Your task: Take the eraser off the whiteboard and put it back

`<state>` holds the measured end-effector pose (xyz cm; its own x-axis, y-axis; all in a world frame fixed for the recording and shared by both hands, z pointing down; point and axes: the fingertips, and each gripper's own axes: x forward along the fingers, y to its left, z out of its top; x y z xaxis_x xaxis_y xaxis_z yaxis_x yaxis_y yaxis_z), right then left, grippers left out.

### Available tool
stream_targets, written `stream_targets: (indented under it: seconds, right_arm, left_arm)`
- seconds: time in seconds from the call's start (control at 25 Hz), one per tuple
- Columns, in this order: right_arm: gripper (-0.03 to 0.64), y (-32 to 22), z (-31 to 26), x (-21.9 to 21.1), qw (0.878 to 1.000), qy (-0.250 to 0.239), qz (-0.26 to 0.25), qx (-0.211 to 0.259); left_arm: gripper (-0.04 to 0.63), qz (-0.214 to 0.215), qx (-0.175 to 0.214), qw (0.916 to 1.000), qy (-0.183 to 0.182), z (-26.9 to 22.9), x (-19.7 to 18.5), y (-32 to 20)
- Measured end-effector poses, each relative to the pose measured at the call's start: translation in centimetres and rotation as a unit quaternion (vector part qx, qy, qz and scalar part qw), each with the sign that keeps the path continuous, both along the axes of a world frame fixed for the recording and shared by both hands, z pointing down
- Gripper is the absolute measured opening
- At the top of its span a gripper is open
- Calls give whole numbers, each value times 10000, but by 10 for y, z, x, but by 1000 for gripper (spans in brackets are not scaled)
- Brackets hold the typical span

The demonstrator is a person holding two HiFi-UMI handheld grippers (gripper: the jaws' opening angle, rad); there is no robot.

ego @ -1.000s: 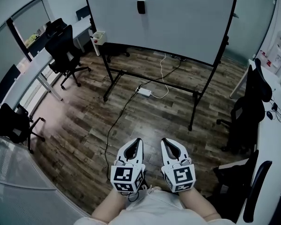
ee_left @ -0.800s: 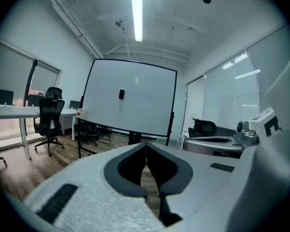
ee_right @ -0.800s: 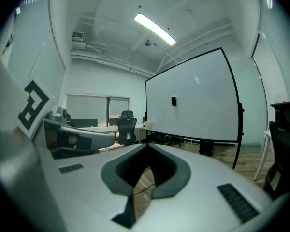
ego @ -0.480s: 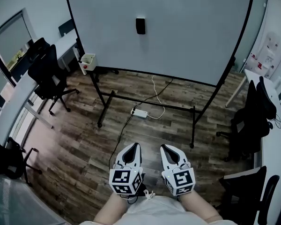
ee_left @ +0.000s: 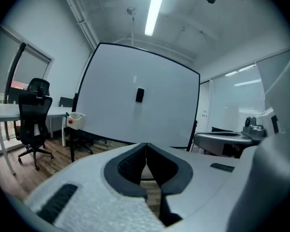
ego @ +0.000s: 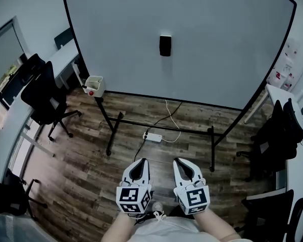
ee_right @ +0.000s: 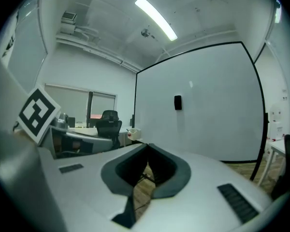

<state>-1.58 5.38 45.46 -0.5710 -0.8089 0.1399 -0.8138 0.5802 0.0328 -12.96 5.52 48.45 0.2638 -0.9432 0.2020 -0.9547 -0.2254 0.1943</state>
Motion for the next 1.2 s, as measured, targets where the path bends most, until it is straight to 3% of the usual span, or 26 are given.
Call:
stream_targets:
  seconds: [0.24,0.64,0.8,0.96,1.2]
  right_arm:
    - [28,-62,6,-6,9989,-364,34,-309]
    - [28,-212,-18,19,9992,-363,-126,74]
    - [28,-270,-25,34,9985,-416,-344,33]
    - [28,-317,-35,46,9987,-241,-387,226]
    - [28,-358,-46,43,9988,-333,-290,194]
  left_arm:
    - [18,169,-32,9997,158,8,5,-55]
    - [18,245,188,9993,-233,-19,41,-200]
    - [18,210,420,9988,-144,-36,56,-260]
    - [18,91,718,9973,-112,-54,58,-309]
    - [18,5,763,9967,-272,-73,51,-356]
